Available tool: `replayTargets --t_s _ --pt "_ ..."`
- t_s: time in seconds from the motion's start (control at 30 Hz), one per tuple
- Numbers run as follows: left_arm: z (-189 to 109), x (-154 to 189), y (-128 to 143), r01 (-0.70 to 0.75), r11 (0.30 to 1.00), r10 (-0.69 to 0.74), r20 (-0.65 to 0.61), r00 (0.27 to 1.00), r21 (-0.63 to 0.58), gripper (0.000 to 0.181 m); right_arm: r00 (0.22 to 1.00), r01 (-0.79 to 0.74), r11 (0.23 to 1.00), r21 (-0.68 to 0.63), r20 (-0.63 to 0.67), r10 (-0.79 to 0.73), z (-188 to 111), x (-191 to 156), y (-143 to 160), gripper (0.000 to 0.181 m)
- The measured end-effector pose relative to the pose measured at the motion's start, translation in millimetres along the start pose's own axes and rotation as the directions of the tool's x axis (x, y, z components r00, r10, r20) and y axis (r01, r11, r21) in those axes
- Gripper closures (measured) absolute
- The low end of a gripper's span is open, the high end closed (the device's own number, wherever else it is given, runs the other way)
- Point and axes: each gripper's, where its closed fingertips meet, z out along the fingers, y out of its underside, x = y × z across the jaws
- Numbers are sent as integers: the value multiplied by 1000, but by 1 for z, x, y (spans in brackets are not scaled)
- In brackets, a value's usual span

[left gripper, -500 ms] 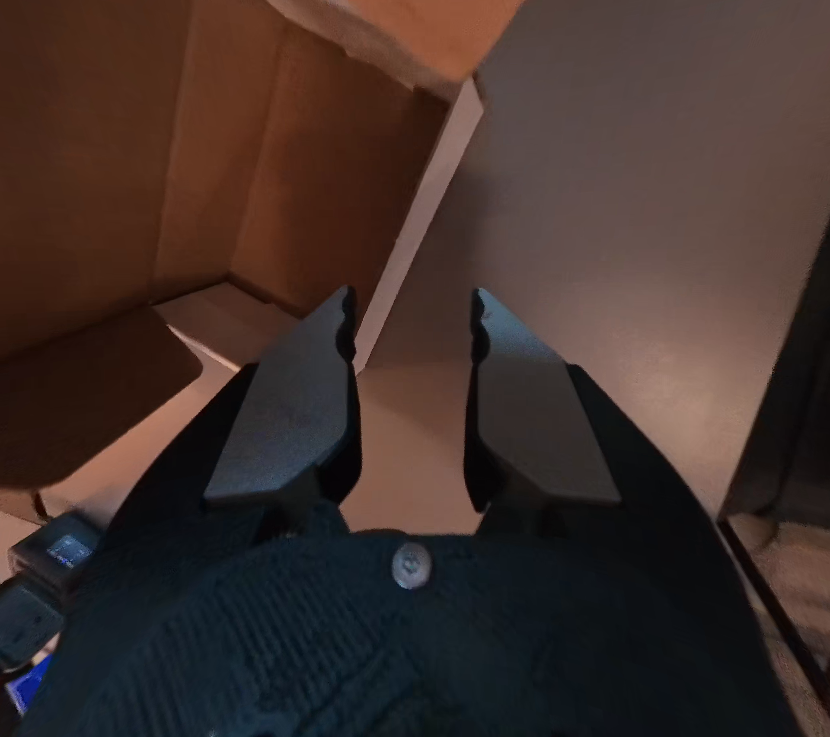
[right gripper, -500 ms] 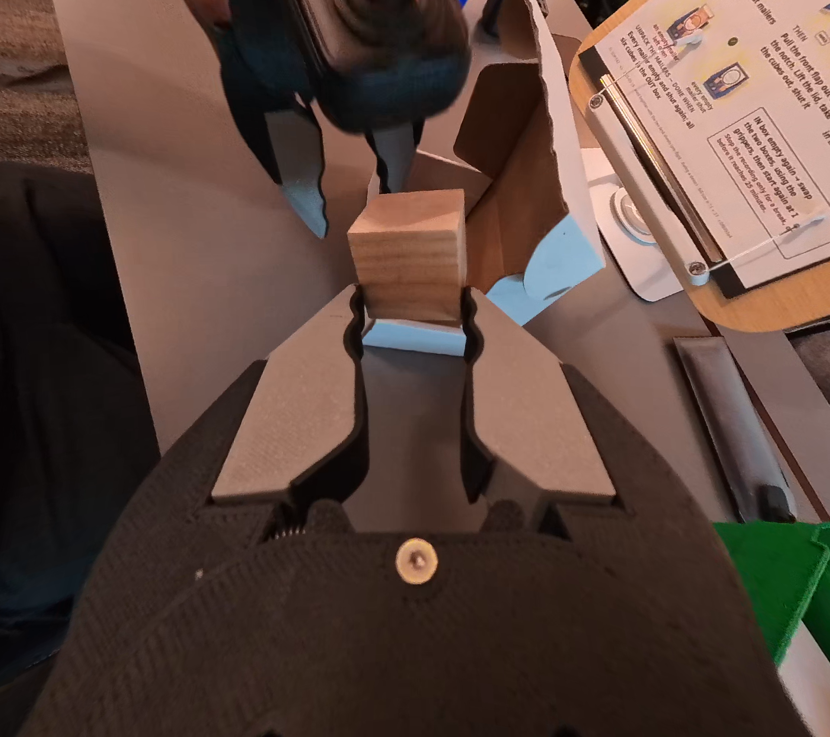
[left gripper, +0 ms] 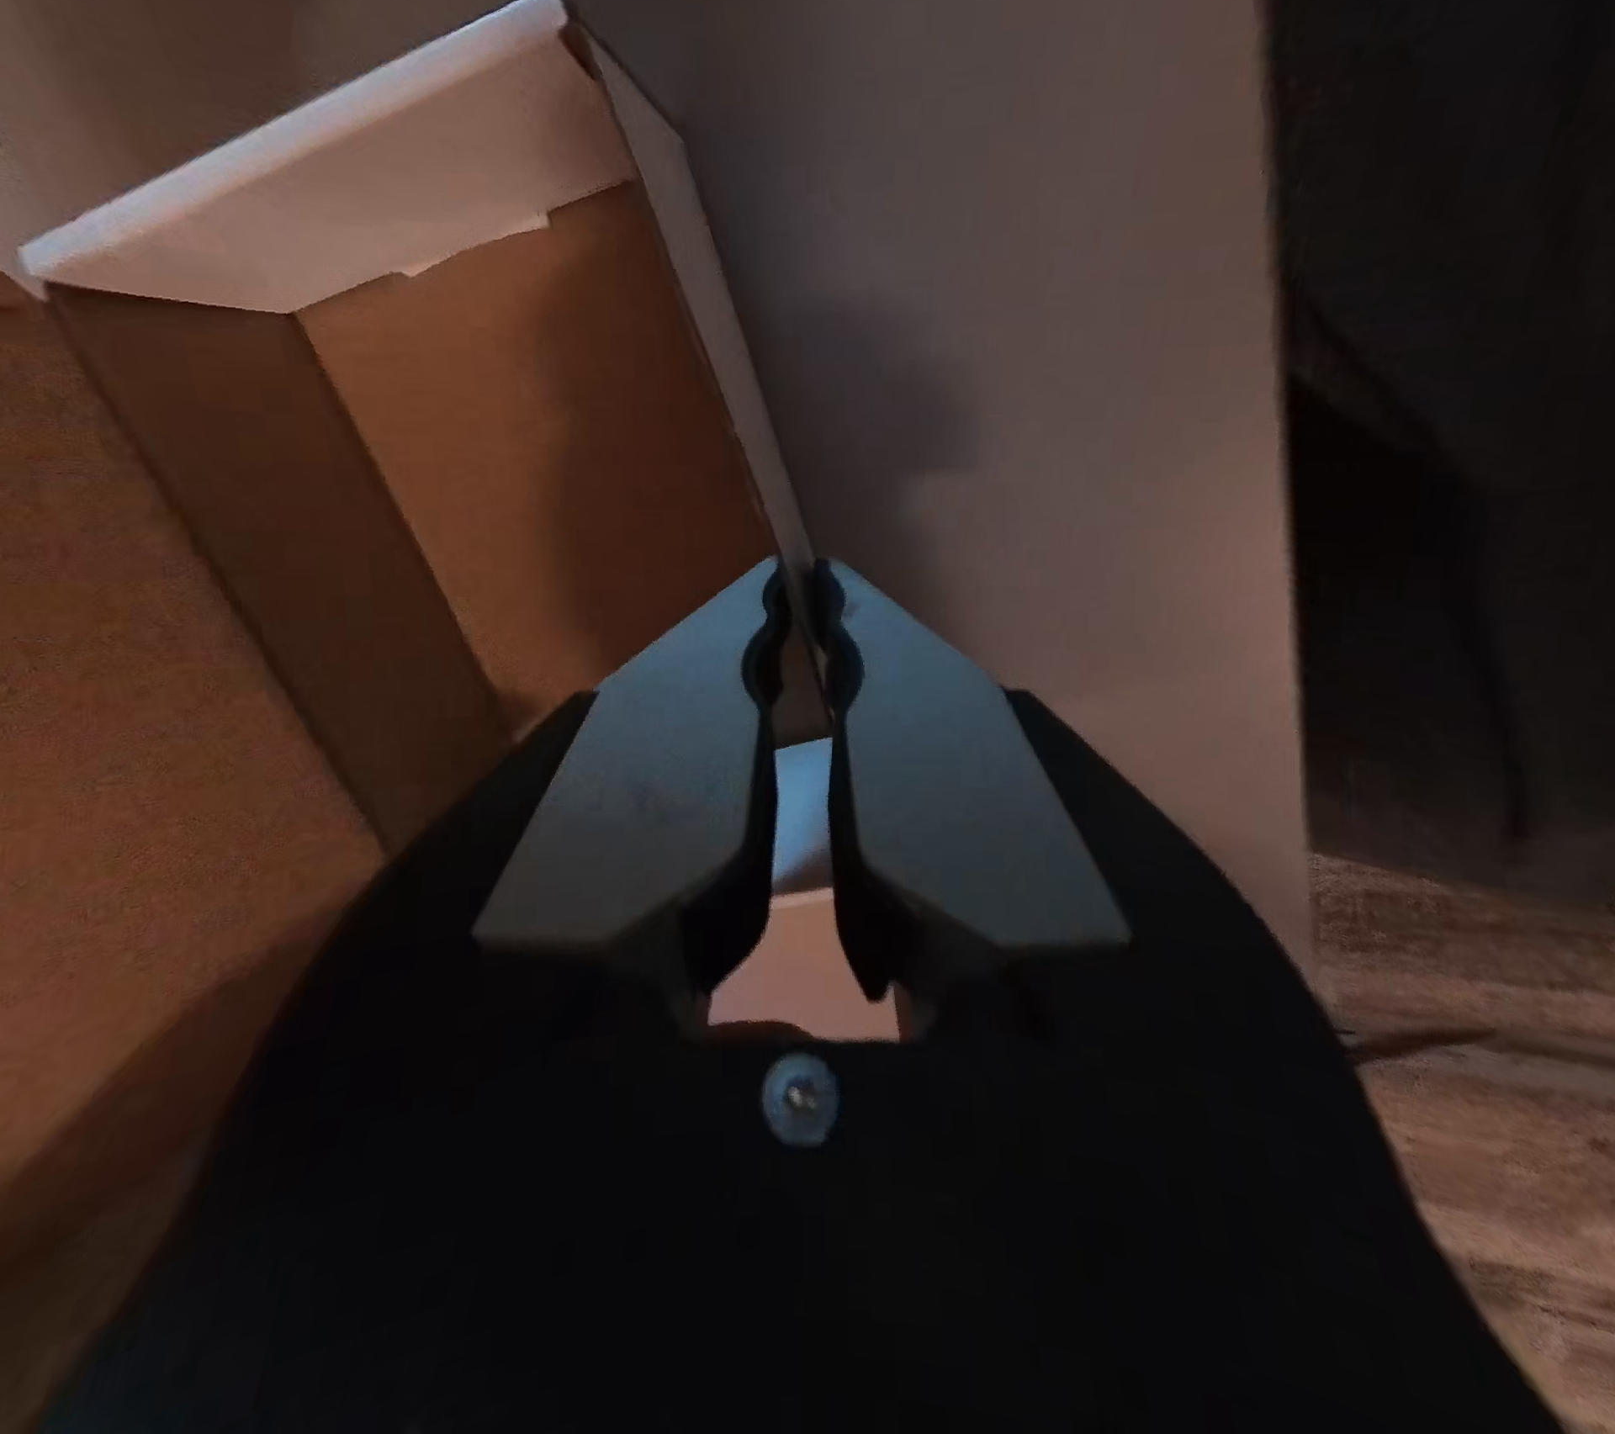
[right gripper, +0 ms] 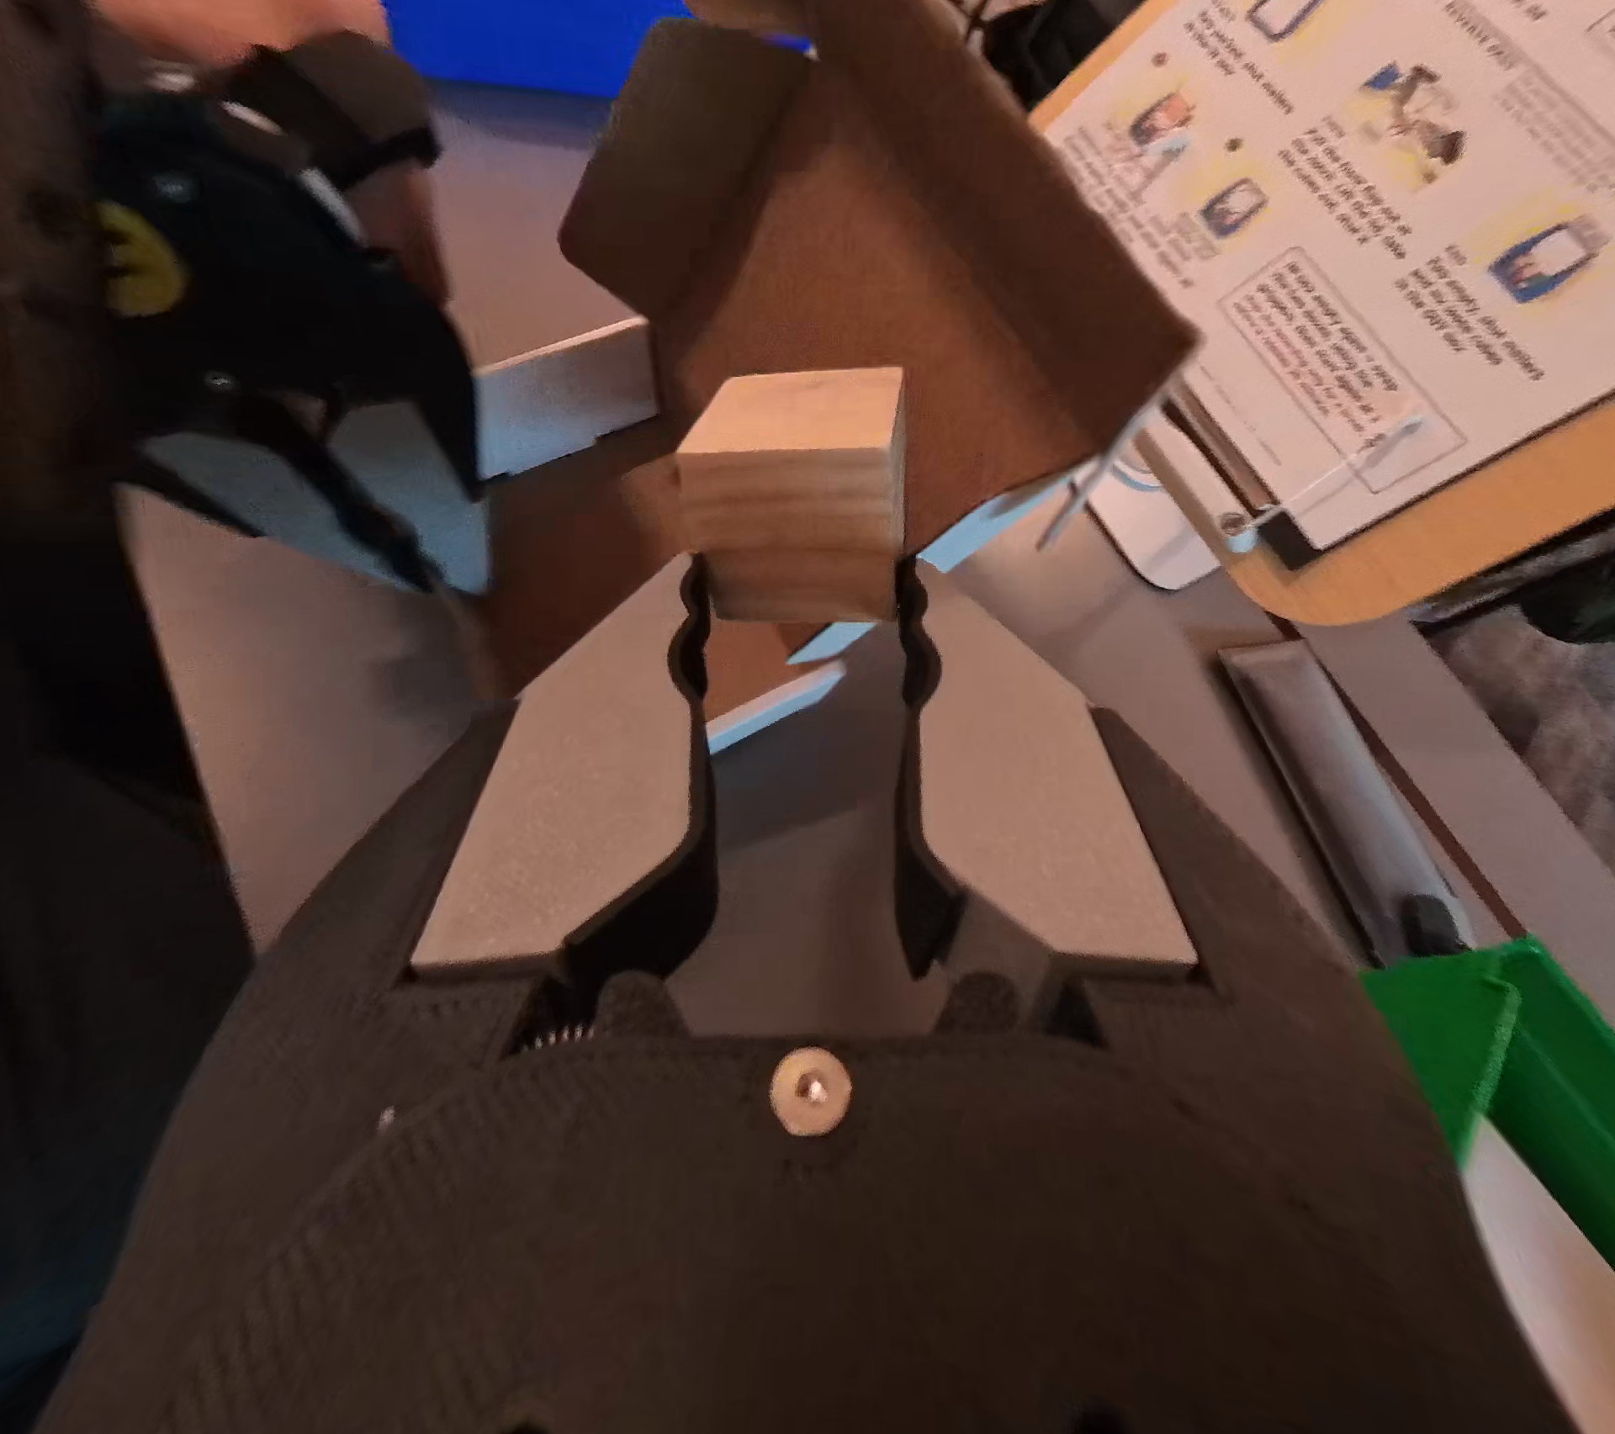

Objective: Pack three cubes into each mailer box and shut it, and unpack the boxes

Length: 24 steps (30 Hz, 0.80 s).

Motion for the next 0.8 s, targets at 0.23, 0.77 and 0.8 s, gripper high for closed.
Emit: replayTargets --t_s 0.23,0.77,0.8 --pt "-17 39 -35 -185 982 186 -28 982 42 180 973 39 989 -144 -218 -70 0 30 19 139" --pt "-6 24 -41 91 984 -72 -120 990 156 181 995 -99 993 -58 -17 98 -15 21 17 140" --pt "-4 21 -42 123 979 -102 -131 986 161 181 997 -75 995 -67 -18 74 -16 17 15 139"
